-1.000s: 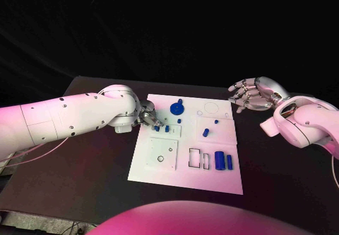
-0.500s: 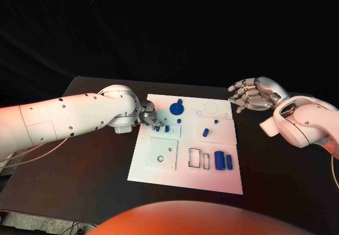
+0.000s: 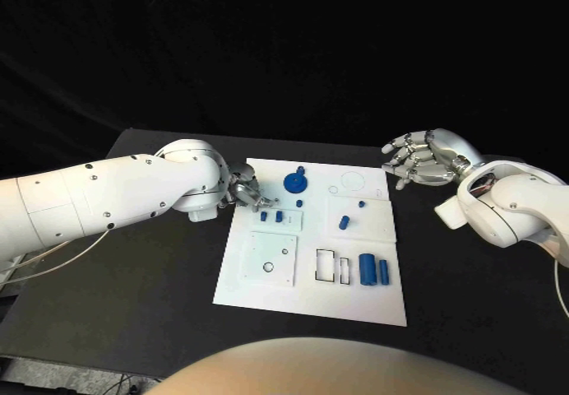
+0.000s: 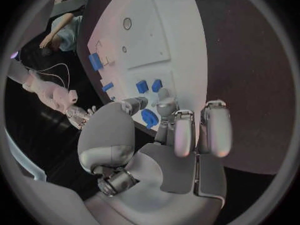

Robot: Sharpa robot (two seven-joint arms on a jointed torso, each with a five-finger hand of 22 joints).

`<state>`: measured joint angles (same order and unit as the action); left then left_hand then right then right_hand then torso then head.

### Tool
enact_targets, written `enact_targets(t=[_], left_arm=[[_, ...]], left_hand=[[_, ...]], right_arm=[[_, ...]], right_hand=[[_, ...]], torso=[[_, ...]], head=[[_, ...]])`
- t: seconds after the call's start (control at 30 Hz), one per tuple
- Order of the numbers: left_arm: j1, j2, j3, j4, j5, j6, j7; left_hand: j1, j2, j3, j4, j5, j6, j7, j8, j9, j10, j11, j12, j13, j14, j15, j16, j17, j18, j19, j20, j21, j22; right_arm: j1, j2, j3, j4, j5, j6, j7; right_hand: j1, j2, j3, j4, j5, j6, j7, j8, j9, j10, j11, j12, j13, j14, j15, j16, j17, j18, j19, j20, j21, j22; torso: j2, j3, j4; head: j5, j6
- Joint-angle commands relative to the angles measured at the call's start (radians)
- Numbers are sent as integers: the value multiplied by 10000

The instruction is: Assemble the parts on the task board

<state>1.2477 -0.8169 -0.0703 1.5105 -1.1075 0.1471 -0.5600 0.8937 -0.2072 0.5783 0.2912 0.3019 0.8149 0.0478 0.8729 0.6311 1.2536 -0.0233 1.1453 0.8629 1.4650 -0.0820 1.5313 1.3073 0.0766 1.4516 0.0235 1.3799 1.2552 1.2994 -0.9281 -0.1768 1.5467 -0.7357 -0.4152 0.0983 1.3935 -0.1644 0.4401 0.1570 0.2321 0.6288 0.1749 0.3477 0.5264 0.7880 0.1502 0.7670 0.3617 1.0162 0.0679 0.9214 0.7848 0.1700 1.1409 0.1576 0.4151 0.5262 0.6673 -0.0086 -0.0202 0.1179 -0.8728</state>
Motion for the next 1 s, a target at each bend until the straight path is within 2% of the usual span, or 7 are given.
enact_targets(t=[0.03,0.1,0.17,0.23,0.3,0.53,1.0], left_arm=[[22,-109,98,161,213,-1523,1196],[34,-134,135,207,429,-2090,1924],[42,-113,158,220,594,-2682,2879],[44,-35,139,199,626,-3217,3852],[38,66,65,156,419,-3579,4671],[-141,556,-178,-180,-1287,-4416,6413],[-373,1461,-376,-1083,-4809,-3463,6536]], left_hand=[[535,-116,-421,25,93,-495,200,-143,-54,-991,184,-1012,-1410,601,139,-536,1278,150,-571,135,-914,-1279],[1094,-230,-665,11,103,-950,423,-297,-178,-1890,390,-1815,-2422,-2,310,-1638,-93,504,-1459,301,-2410,-3246],[1996,-362,-829,-34,83,-1588,773,-660,-487,-2650,708,-2395,-2818,-1262,600,-3671,-2289,1047,-2977,523,-5165,-6482],[2942,-419,-901,-22,48,-1898,989,-964,-866,-3185,965,-2950,-3310,-2482,819,-5563,-4185,1074,-3162,679,-6094,-7092],[4024,-426,-832,-238,52,-2162,1139,-1290,-1279,-3724,1100,-3523,-3849,-3194,979,-6410,-4942,1059,-3260,827,-6843,-7598],[5642,-369,-792,-908,9,-1887,1159,-2123,-2426,-3992,1095,-4859,-5282,-3046,950,-6097,-5151,1067,-2747,710,-6710,-7558],[5709,-720,-973,-1274,-26,-1175,892,-2944,-3513,-4135,1150,-6164,-6707,-2570,886,-4831,-4960,1060,-2887,728,-5641,-6684]], right_arm=[[-8,1,0,-22,-24,123,59],[-9,2,0,-38,-23,112,62],[-9,7,0,-61,-22,99,69],[-9,13,0,-85,-15,90,77],[-9,20,0,-99,-9,84,85],[-10,40,-1,-96,1,78,99],[-18,46,-1,-62,3,84,110]], right_hand=[[-102,5,-44,1,61,-18,564,46,-10,65,-14,-37,-11,89,-3,-64,-9,98,23,6,-69,-10],[-100,7,-48,-16,69,-23,560,60,-17,73,-19,-32,-53,98,-8,-67,-20,102,40,5,-84,-26],[-100,7,-48,-16,69,-23,560,60,-17,73,-19,-32,-53,98,-8,-67,-20,102,40,5,-84,-26],[-95,4,-48,-22,69,-25,559,60,-18,72,-19,-32,-57,97,-9,-68,-21,102,41,5,-86,-28],[-85,0,-47,-33,71,-27,558,62,-19,70,-20,-33,-63,96,-10,-70,-23,103,42,4,-88,-30],[-85,0,-47,-33,71,-27,558,62,-19,70,-20,-33,-63,96,-10,-70,-23,103,42,4,-88,-30],[-69,4,-41,-49,74,-30,558,66,-23,72,-22,-32,-78,96,-13,-73,-28,104,46,1,-93,-35]], torso=[[-5,9,-9],[-7,12,0],[-5,12,1],[2,6,-7],[12,-3,-4],[26,-11,-9],[36,-19,-18]], head=[[-48,2],[-74,2],[-100,2],[-132,2],[-169,2],[-276,2],[-301,2]])
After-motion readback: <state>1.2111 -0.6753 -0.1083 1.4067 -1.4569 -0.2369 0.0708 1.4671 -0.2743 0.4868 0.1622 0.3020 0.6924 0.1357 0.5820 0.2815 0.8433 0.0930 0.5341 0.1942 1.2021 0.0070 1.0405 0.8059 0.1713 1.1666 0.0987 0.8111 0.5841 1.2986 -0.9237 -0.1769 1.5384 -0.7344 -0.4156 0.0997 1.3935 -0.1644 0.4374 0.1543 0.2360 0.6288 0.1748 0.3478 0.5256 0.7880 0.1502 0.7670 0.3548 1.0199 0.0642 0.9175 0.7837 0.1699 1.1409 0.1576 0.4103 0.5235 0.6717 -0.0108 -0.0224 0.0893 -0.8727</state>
